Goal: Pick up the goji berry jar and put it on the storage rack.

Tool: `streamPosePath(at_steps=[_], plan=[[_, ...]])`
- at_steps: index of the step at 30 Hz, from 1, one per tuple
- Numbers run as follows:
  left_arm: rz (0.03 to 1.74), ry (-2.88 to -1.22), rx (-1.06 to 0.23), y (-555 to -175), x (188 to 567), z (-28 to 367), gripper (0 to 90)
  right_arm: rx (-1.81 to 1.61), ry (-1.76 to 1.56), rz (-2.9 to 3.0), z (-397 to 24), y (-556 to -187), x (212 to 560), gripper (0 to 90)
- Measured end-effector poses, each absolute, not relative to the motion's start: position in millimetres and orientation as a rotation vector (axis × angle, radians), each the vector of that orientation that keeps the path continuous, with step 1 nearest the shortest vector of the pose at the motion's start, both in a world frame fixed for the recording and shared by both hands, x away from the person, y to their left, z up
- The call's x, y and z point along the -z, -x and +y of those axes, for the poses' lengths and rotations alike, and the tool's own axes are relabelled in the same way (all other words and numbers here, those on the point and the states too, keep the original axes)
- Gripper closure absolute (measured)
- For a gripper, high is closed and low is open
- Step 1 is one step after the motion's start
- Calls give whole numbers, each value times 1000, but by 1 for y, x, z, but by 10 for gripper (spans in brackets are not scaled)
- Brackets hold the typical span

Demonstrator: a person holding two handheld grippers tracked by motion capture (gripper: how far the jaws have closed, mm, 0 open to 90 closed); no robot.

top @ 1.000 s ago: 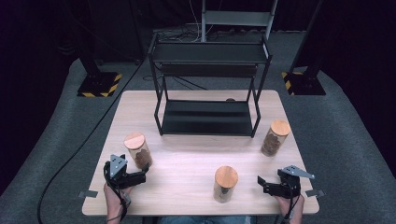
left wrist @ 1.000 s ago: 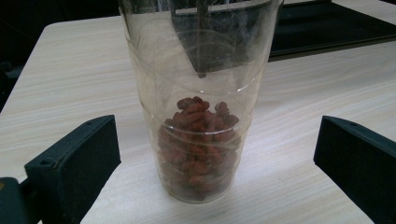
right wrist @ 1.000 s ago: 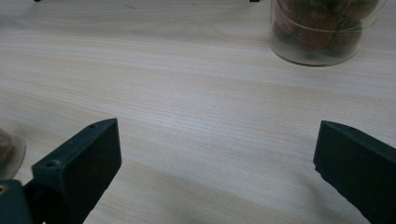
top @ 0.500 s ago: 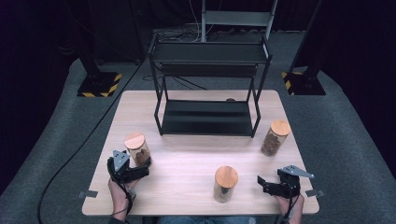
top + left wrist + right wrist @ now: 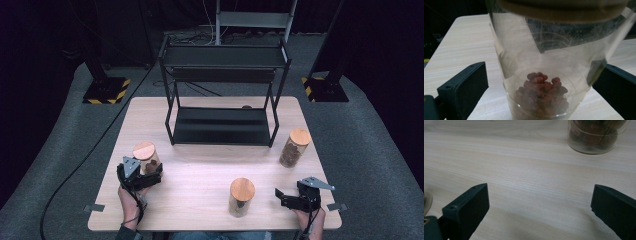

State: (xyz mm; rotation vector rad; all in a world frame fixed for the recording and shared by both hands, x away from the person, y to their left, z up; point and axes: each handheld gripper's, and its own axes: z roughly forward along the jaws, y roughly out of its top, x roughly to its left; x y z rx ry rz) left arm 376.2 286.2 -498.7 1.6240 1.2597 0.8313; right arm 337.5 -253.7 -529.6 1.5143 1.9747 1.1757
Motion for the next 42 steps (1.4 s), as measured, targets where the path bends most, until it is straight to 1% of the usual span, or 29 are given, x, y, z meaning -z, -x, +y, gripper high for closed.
streamPosePath(at_steps=[15, 17, 19, 20, 22, 42], plan=[[1280, -1598, -842, -382, 505, 286, 5, -1166, -1507, 1972, -253, -337, 529, 6], [1287, -1581, -809, -383, 508, 288, 121, -1159, -1503, 1973, -252, -337, 529, 4], [1280, -1580, -805, -383, 508, 287, 139, -1153, -1501, 1975, -251, -337, 529, 3], [1275, -1578, -802, -383, 508, 286, 202, -1143, -1492, 1981, -250, -337, 529, 3], [1278, -1578, -811, -384, 507, 284, 233, -1141, -1491, 1983, -250, -337, 529, 3], [1238, -1610, -815, -381, 507, 283, 245, -1108, -1481, 2003, -247, -338, 530, 6]])
